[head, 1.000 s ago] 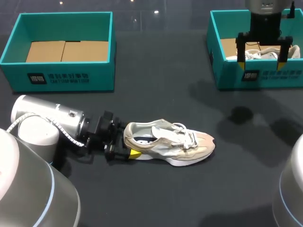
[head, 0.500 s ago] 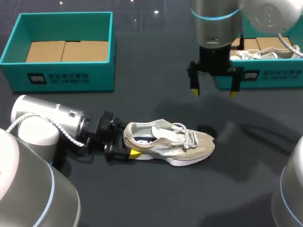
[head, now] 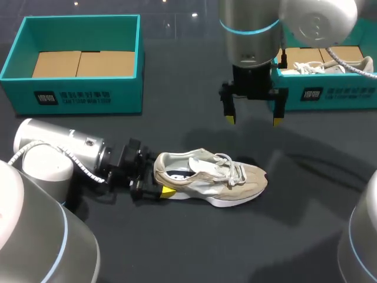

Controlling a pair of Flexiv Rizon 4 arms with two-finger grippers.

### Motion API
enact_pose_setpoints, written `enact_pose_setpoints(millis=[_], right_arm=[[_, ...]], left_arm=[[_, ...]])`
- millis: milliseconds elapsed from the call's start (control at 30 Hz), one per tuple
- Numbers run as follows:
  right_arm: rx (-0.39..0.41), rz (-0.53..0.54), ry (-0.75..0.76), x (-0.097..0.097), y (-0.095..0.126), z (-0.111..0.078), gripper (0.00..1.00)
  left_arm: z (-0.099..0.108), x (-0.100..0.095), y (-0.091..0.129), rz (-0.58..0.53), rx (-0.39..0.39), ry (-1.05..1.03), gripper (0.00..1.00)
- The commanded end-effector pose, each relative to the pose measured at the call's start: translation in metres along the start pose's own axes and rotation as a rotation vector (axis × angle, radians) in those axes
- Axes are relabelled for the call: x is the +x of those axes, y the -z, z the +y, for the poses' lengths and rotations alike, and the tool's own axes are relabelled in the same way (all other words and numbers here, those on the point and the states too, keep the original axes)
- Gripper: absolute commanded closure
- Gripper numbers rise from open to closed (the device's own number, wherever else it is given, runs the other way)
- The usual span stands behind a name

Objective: Take the shoe out of the shoebox, open the shoe tongue, remove and reinsert the insole, then place the shoe into the shoebox

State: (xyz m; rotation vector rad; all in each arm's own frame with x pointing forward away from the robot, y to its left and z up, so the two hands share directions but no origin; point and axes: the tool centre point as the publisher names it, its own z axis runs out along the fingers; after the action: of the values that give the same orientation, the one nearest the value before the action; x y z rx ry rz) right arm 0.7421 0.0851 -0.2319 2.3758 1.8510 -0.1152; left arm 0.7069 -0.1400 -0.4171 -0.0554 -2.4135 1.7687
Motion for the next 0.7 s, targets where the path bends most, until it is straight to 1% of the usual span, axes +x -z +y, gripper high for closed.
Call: enact_pose_setpoints(millis=[33, 67, 100, 200, 300, 700], right_arm=[[0.014, -0.034, -0.026, 0.038, -0.013, -0.012, 0.0], [0.016, -0.047, -0.021, 0.05, -0.015, -0.016, 0.0], [0.004, -0.034, -0.003, 0.061, -0.015, -0.021, 0.0], [0.025, -0.044, 0.066, 0.091, -0.016, -0.036, 0.0], [0.063, -0.037, 0.142, 0.112, -0.016, -0.053, 0.0], [0.06, -0.043, 0.141, 0.113, -0.017, -0.052, 0.0]], left_arm=[[0.0, 0.002, 0.0, -0.002, -0.001, -0.001, 1.0], [0.0, 0.002, 0.0, -0.002, -0.001, -0.001, 1.0], [0.0, 0.002, 0.0, -0.002, -0.001, -0.001, 1.0], [0.0, 0.002, 0.0, -0.002, -0.001, -0.001, 1.0], [0.0, 0.002, 0.0, -0.002, -0.001, -0.001, 1.0], [0.0, 0.002, 0.0, -0.002, -0.001, -0.001, 1.0]])
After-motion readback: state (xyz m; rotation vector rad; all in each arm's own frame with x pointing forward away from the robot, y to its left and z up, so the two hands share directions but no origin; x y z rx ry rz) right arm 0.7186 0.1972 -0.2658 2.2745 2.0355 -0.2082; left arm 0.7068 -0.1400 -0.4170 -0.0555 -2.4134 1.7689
